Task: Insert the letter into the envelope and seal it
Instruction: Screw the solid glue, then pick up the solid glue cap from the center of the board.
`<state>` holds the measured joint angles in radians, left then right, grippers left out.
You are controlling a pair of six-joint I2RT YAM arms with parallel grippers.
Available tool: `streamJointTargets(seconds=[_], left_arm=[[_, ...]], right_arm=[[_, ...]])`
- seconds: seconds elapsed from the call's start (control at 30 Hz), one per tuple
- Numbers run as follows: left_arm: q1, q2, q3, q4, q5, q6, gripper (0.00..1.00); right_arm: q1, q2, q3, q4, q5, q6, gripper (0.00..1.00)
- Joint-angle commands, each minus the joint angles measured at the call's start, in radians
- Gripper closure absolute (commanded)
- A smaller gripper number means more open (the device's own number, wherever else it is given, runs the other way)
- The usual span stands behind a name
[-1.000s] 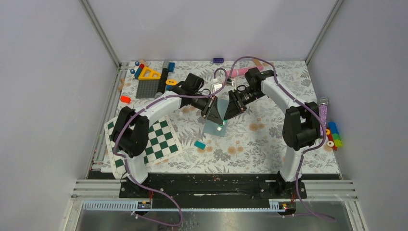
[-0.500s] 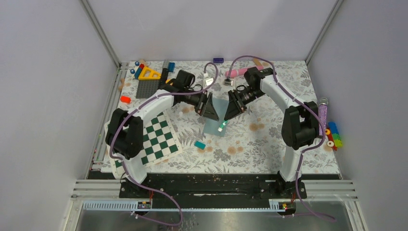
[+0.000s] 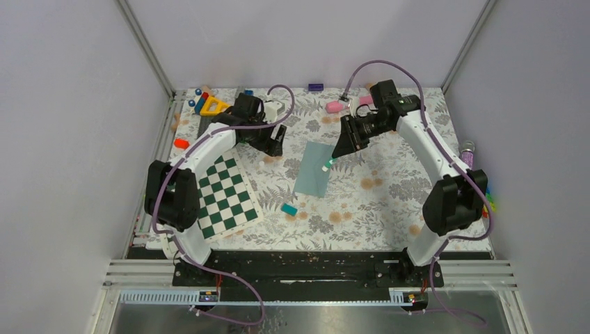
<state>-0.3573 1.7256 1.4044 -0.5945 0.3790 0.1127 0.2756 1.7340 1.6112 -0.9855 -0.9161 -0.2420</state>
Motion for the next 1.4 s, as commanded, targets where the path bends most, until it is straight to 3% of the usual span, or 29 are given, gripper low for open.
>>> streamJointTargets(seconds=[0.0, 0.2, 0.7, 0.9, 1.03, 1.23, 1.37], left_arm=[[-0.006, 0.072, 0.06, -0.075, -0.255, 0.065, 0.25], [-0.012, 0.137, 0.025, -0.059, -0.419, 0.108, 0.29], [-0.071, 0.256, 0.026, -0.057, -0.47, 0.112, 0.48], [-0.071, 0.258, 0.028, -0.057, -0.486, 0.114, 0.65], [-0.072, 0.258, 0.028, -0.06, -0.49, 0.116, 0.71], [-0.069, 0.251, 0.04, -0.066, -0.43, 0.119, 0.94], [-0.037, 0.198, 0.113, -0.101, -0.201, 0.121, 1.0]], right_arm=[[-0.007, -0.079, -0.028, 0.084, 0.052, 0.07, 0.83], [-0.01, -0.118, -0.069, 0.128, 0.077, 0.072, 0.82], [-0.035, -0.116, -0.089, 0.129, 0.047, 0.059, 0.82], [-0.038, -0.12, -0.094, 0.128, 0.039, 0.058, 0.82], [-0.038, -0.119, -0.094, 0.129, 0.036, 0.059, 0.82], [-0.041, -0.124, -0.096, 0.147, 0.031, 0.086, 0.82], [-0.067, -0.114, -0.087, 0.215, -0.003, 0.179, 0.82]])
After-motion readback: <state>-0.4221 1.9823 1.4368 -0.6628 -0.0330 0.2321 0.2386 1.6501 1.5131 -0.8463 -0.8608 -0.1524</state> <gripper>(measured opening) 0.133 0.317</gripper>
